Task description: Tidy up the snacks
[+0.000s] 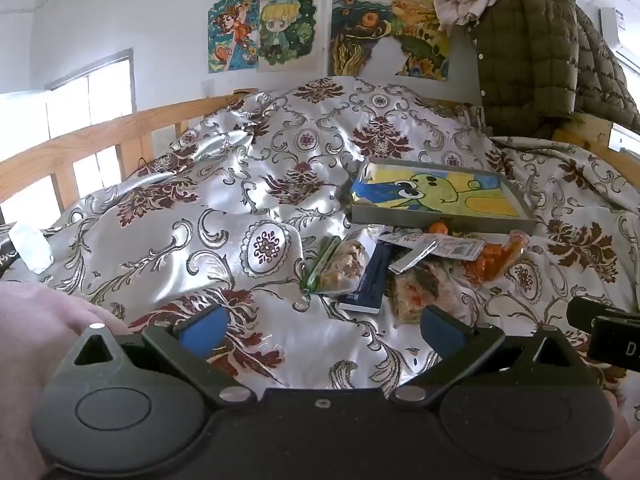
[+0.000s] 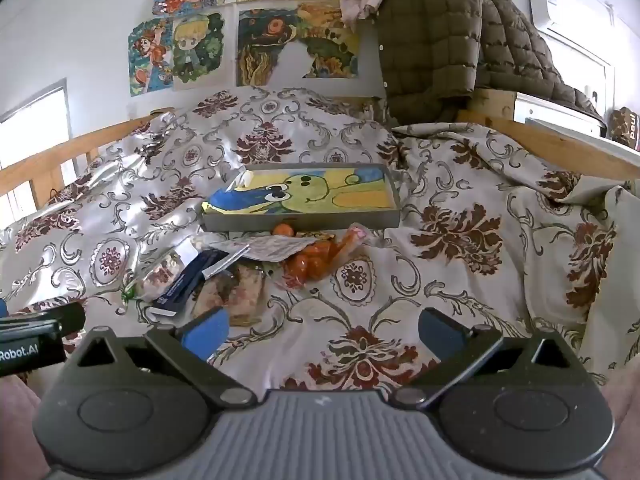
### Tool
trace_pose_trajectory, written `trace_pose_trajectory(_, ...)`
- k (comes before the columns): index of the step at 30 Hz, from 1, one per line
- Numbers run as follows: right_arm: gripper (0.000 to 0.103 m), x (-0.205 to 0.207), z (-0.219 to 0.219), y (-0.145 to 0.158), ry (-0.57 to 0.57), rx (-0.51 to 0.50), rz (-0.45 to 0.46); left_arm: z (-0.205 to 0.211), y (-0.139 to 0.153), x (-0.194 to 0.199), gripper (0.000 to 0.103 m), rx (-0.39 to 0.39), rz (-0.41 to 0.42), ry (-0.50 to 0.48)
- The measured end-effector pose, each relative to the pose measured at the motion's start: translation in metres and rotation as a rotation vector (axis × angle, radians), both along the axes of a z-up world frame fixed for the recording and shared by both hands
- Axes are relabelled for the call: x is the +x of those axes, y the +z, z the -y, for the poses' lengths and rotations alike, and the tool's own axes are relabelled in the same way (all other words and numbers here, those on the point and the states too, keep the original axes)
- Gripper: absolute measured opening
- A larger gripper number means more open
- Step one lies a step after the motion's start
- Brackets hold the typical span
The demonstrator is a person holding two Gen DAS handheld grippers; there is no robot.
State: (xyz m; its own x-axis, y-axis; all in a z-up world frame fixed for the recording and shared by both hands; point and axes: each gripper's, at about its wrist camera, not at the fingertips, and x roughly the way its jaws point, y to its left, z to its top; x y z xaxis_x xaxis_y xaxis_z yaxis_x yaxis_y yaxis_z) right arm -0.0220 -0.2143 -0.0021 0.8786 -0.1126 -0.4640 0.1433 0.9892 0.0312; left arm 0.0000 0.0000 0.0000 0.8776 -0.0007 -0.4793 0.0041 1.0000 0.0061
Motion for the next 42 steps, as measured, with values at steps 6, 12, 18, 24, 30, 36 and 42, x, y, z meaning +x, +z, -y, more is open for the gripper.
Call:
trace_pose_trajectory(6, 0.103, 0.0004, 0.0010, -0.0004, 0.000, 0.005, 0.001, 0.0001, 0.0000, 0.0000, 0.102, 0.004, -0.002, 0.000)
trace_pose_trajectory(12, 0.103, 0.0034, 0.0049, -0.0067, 0.003, 0.008, -0.012, 0.0001, -0.0001, 0.0000, 0.102, 0.004, -0.004, -0.001)
trace_pose_trajectory(18, 0.103, 0.0017, 0.0013, -0.0034, 0.003, 0.008, -0.017, 0.0001, -0.0001, 0.0001, 0.102, 0.007, -0.006, 0.000)
trace_pose_trajectory(24, 0.103, 0.0019, -0.0001, -0.0027, 0.002, 0.008, -0.024, 0.0004, -0.0001, 0.0002, 0.102, 0.006, -0.007, -0.001)
trace_pose_trajectory(30, 0.103, 0.0026, -0.0005, -0.0028, 0.002, 0.009, -0.031, 0.0004, -0.0002, 0.0002, 0.102, 0.006, -0.007, 0.000)
trace_pose_trajectory(36, 0.103, 0.0026, -0.0006, -0.0030, 0.002, 0.009, -0.032, 0.0002, -0.0001, 0.0002, 0.102, 0.005, -0.008, 0.000)
trace_pose_trajectory(42, 0.103, 0.0027, -0.0012, -0.0039, 0.002, 0.009, -0.034, 0.0002, -0.0001, 0.0003, 0.102, 0.005, -0.008, 0.000)
